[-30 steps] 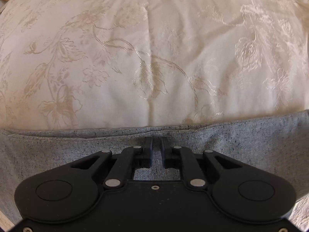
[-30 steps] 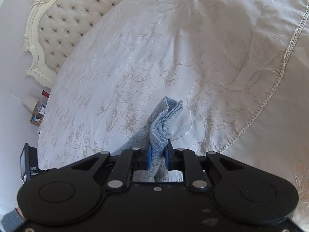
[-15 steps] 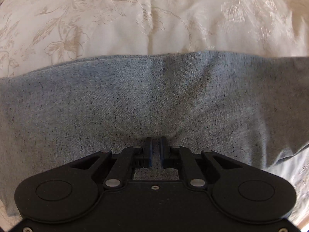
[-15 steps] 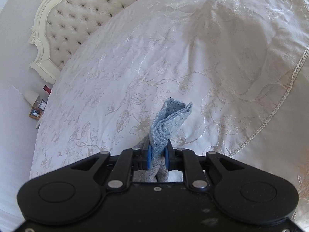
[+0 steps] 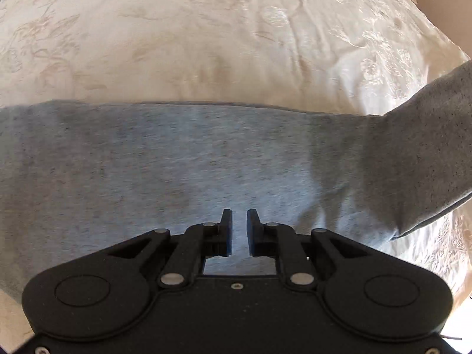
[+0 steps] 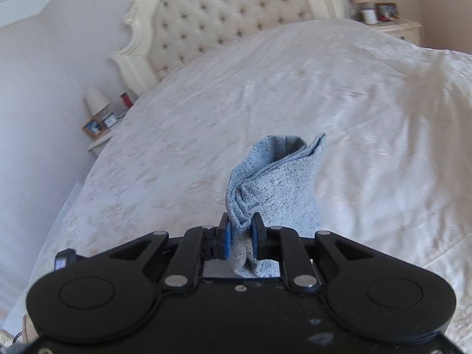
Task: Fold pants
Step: 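Fold the cuff end over toward the waistband with the right tool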
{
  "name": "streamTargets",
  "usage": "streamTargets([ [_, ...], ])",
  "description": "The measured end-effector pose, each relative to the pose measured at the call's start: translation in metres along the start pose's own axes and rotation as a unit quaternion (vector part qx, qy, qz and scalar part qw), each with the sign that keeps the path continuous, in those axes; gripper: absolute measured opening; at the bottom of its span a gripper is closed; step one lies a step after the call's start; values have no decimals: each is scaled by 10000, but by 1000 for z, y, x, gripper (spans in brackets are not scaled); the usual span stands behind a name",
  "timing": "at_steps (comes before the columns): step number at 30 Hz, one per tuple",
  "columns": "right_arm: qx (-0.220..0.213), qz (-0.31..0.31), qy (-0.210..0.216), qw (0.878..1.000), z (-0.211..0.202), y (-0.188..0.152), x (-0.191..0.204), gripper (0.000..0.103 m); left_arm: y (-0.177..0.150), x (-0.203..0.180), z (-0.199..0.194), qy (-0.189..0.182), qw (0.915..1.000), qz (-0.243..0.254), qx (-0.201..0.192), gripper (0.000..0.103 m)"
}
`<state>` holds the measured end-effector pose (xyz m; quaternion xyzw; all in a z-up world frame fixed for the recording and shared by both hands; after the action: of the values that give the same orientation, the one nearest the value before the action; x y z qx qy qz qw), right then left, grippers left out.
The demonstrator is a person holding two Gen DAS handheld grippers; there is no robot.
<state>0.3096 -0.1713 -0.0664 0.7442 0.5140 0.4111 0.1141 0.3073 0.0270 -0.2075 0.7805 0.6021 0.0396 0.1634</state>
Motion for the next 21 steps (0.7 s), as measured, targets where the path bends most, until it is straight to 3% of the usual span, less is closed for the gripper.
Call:
streamTargets([
  [3, 373, -382, 334, 9980, 27, -49, 64, 15, -19, 51, -9, 244, 9996, -148, 24, 20],
  [6, 940, -593, 447, 9928, 73, -117, 104, 15, -43, 101, -18, 396, 9978, -524, 92, 19],
  [11, 1610, -1332, -14, 9779, 141, -214, 127, 21, -71, 155, -31, 559, 9951, -800, 182, 19],
  [15, 1522, -1441, -124, 9777, 135, -222, 133, 29, -81, 172, -43, 630, 9956, -681, 115, 19],
  [21, 1247, -957, 260, 9872, 96, -183, 126, 31, -67, 157, -40, 217, 9986, -476, -14, 19],
])
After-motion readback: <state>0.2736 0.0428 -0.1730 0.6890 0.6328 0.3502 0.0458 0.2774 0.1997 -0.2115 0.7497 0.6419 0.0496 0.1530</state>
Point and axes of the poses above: each gripper's, at about its wrist camera, not at the fingertips, and z roughly the way its jaws point, x to its left, y to its top, the point moved 9 cm from there along z, roughly the way its jaws point, and after that the axes turned 11 degrees about z, right-handed, at the moved point
